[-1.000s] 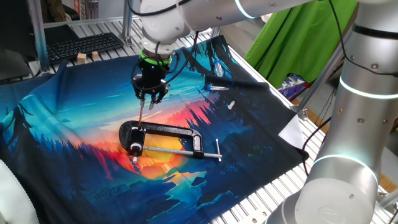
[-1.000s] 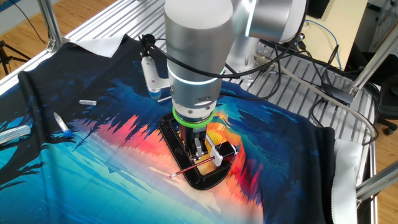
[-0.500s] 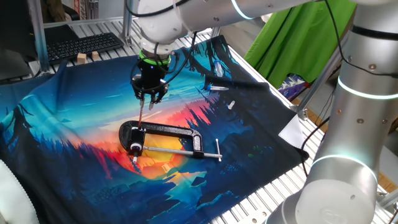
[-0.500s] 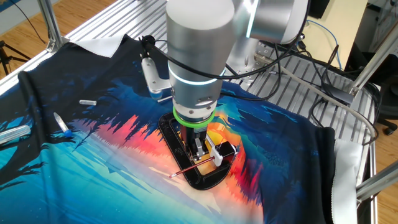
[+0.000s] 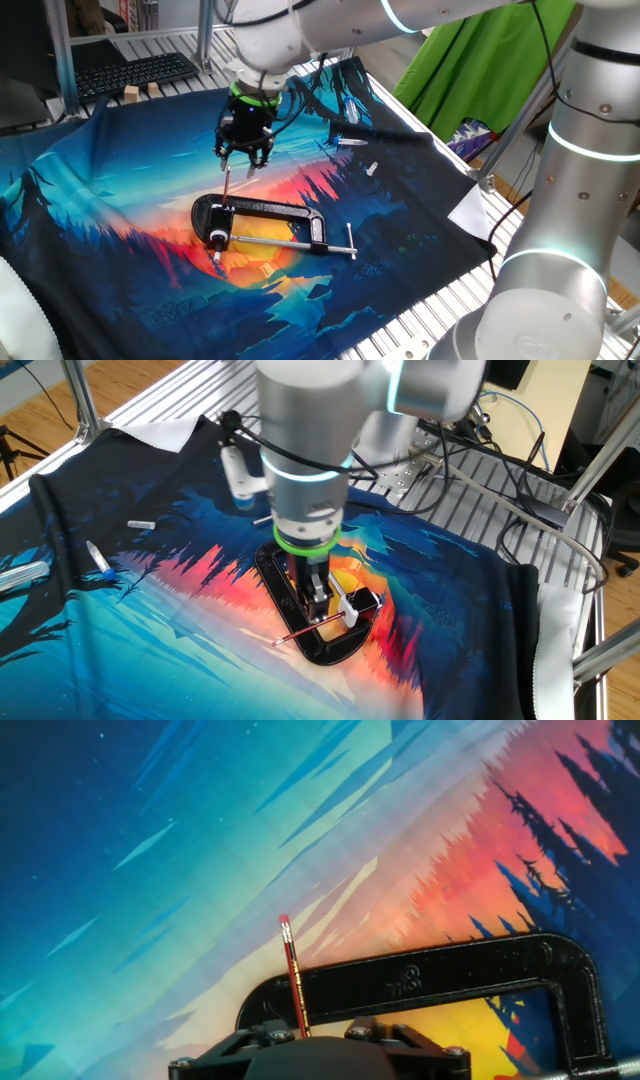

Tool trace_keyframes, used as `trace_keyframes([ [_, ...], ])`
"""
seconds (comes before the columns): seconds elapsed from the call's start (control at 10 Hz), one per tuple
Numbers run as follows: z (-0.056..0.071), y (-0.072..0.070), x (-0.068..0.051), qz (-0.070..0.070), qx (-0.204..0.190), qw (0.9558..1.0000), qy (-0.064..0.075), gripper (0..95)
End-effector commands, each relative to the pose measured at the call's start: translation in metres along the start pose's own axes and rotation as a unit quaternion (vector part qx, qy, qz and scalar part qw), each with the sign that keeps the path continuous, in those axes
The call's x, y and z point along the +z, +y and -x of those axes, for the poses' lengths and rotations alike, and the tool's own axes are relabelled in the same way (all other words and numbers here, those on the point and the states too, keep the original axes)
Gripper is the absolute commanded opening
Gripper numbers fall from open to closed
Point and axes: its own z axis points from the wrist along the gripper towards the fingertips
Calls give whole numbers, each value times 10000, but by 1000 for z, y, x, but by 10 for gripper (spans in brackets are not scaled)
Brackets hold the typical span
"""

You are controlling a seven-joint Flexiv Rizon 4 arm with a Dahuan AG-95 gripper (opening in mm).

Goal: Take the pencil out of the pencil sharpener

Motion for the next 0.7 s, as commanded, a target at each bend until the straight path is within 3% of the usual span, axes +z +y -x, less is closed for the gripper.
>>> trace_keyframes([
  [0.1,1,2,2,-84,89,9999,-10,570],
  [0.7,1,2,2,-84,89,9999,-10,570],
])
